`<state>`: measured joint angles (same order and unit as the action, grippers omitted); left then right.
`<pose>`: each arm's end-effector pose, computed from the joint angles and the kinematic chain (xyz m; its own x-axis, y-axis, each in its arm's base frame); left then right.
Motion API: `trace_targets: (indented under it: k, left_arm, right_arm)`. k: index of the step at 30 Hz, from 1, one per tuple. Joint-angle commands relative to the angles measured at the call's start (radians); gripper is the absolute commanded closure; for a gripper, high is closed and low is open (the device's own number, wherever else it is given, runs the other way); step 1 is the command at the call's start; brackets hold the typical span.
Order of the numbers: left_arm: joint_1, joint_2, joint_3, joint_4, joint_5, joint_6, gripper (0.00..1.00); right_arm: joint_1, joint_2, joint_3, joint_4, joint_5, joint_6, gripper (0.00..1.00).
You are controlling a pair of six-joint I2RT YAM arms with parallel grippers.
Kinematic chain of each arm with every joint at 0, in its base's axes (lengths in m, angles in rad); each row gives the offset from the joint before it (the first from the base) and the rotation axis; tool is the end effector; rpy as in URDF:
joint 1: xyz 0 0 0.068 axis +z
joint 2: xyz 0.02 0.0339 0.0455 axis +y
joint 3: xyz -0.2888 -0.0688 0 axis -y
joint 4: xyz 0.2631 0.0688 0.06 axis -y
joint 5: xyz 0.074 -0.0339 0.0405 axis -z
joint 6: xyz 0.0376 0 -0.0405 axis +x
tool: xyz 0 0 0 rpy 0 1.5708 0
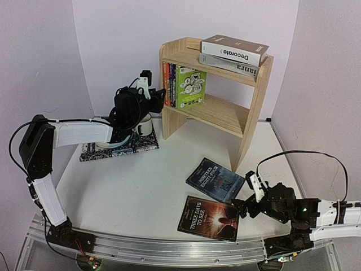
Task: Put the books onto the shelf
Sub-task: Place the book in the book pile on the shelf.
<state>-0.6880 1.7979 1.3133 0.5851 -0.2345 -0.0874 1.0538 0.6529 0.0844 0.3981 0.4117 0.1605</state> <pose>0.3577 -0.2827 0.3365 0.0389 -0.1419 -0.9891 0.4441 0.8892 -0.1101 0.0880 0.1243 0.1795 -0.1789 -0.0183 -0.9837 -0.5806 0.8091 0.0905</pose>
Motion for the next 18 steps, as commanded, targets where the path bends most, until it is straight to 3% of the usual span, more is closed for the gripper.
trace_targets:
  k: [1, 12, 18]
  left_arm:
    - [0.0, -0.102, -0.067, 0.036, -0.025, -0.028, 0.54]
    - [-0.001, -0.34, -0.357, 0.021, -0.001, -0.146, 0.54]
    - [-0.002, -0.545, -0.61, -0.082, 0.127, -0.379, 0.51]
  right_arm:
    - [0.006, 0.001, 0.021, 0.037, 0.015, -0.006, 0.02]
    - [0.005, 0.013, 0.027, 0.039, 0.005, -0.005, 0.02]
    - [0.005, 0.031, 0.066, -0.019, -0.011, 0.069, 0.02]
